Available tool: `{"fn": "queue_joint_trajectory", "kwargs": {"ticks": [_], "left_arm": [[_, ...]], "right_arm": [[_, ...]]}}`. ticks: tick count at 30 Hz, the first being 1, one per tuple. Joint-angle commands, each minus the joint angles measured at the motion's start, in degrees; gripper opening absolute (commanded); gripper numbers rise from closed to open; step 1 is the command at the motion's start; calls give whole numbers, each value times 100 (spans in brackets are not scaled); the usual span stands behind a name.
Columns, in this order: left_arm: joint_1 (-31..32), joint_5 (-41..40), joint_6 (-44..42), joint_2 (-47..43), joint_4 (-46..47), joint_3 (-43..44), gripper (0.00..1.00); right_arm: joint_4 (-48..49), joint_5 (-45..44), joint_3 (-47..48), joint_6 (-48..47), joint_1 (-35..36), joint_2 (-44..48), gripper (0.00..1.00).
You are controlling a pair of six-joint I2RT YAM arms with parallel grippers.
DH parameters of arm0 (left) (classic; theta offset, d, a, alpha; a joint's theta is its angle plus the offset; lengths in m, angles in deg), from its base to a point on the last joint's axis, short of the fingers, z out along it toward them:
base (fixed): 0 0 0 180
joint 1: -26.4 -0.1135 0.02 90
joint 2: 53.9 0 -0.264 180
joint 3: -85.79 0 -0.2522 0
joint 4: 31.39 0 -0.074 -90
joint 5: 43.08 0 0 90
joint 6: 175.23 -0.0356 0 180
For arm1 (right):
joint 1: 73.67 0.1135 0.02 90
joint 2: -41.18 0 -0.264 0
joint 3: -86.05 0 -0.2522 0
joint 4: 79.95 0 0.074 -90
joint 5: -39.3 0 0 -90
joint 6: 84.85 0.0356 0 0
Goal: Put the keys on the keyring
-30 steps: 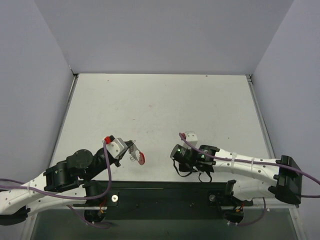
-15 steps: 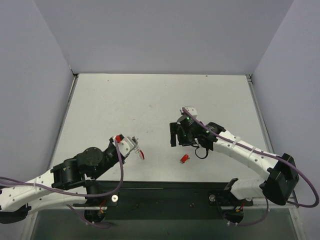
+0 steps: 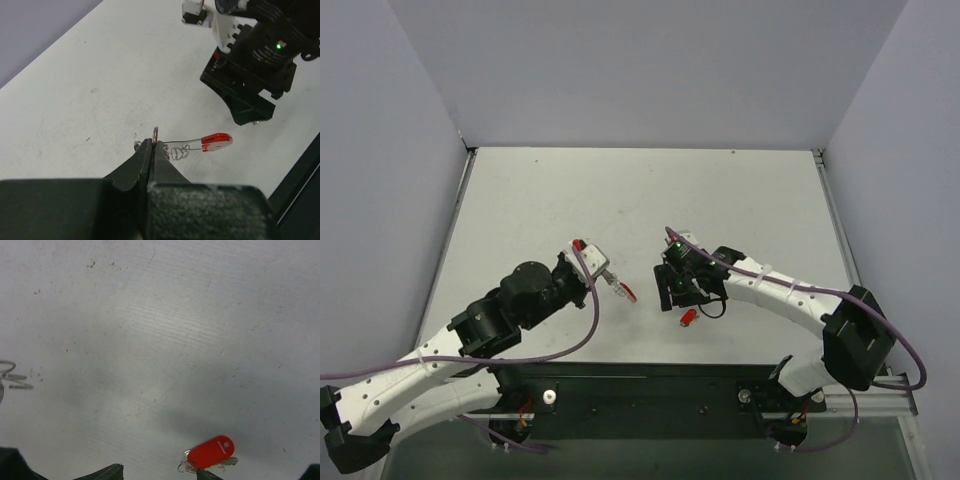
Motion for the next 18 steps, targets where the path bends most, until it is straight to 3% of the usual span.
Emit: {"fn": "queue_joint_trajectory", "kwargs": {"ticks": [1,8,18], "left_arm": [[-550,1118,370,-76,714,267,0],[-647,1224,326,-120,644,310,0],[-656,1215,256,-190,583,293,0]], "right_arm": [[-351,130,-11,489,335,-185,56],[-351,-98,-169,1219,433,-458,52],[-272,-160,-468,1474,204,-510,44]]}}
